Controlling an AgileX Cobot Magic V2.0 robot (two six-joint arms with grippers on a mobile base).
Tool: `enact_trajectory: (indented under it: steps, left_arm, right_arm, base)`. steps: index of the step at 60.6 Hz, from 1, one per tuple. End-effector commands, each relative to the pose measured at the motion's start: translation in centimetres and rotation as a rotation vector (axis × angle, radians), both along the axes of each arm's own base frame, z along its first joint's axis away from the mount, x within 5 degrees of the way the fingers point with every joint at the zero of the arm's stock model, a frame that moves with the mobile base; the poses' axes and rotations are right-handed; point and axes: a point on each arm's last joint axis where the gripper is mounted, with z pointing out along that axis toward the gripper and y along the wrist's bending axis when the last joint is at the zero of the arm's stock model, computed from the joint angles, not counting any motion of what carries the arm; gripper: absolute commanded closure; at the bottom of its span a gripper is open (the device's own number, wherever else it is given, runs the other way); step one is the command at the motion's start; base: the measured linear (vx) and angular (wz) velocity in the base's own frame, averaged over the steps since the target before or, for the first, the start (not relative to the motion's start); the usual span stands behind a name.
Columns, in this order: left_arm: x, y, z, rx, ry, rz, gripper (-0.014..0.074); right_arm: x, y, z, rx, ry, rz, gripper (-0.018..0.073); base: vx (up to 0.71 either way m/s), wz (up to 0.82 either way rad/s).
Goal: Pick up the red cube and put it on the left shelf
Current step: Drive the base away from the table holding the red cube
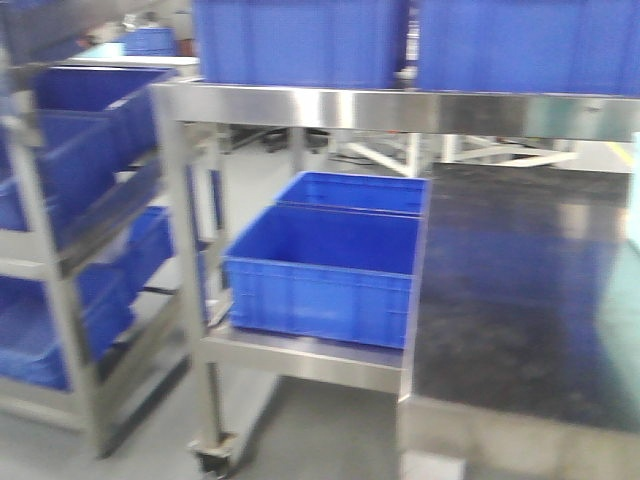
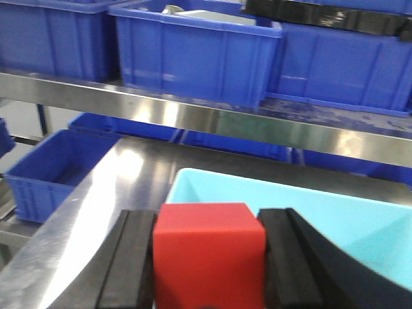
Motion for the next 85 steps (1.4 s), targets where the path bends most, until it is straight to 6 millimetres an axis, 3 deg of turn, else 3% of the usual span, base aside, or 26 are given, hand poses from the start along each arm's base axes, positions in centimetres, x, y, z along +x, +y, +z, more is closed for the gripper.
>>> enact_trajectory:
  steps: [1, 85]
  left_arm:
    - [0.09, -0.01, -0.03, -0.006, -0.053, -0.003, 0.0491]
    - [0.09, -0.01, -0.03, -0.006, -0.053, -0.003, 0.0491]
  right_arm:
    - [-0.01, 0.07, 1.62, -0.034, -0.101, 0.007, 0.0503]
    - [-0.01, 0.07, 1.62, -0.034, -0.101, 0.007, 0.0503]
  base:
    - [-0.16, 0.28]
    - [-0.23, 0.50]
